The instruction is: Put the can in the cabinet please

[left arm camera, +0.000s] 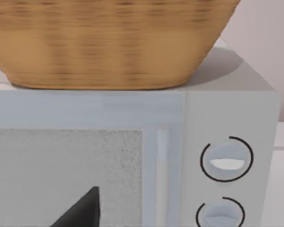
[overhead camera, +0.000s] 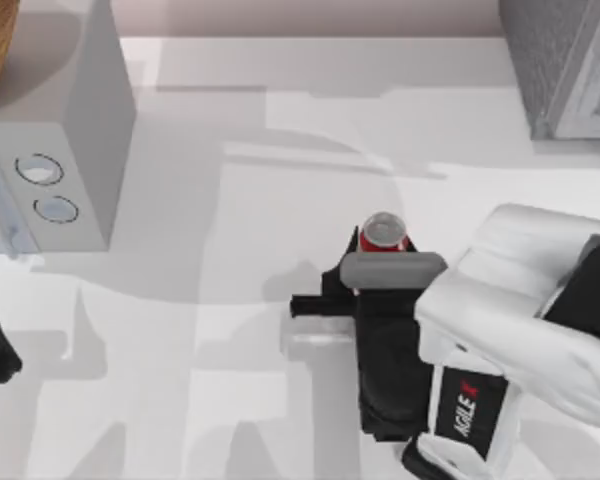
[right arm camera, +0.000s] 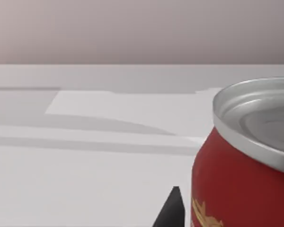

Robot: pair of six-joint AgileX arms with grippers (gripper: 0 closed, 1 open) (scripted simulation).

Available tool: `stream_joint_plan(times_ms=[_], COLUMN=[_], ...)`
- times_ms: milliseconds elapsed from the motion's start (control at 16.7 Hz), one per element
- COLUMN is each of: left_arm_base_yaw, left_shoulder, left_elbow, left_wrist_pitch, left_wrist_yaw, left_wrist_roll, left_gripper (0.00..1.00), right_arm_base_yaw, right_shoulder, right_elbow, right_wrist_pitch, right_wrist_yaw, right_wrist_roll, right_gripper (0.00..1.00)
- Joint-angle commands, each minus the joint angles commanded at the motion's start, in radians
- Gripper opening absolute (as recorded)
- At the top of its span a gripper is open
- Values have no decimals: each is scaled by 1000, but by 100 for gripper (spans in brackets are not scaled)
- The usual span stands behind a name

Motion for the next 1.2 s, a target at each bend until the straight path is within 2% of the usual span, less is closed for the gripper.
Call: stream_joint_plan(times_ms=[60,120,720,1200], left_arm_base_yaw=[0,0,0,0], left_shoulder=[0,0,0,0], left_elbow=[0,0,0,0], left_wrist_pitch=[0,0,0,0], left_wrist_yaw=[0,0,0,0], left_wrist_roll=[0,0,0,0], left_gripper=[100,100,100,100], right_arm_base_yaw=[0,0,2,2], right_shoulder=[0,0,-10,-216], right_elbow=[0,0,-1,-16], right_wrist_pitch=[0,0,-10,-203], right_wrist_yaw=[0,0,-1,-9], right_wrist_roll=[0,0,2,2], right_gripper=[2,0,0,0])
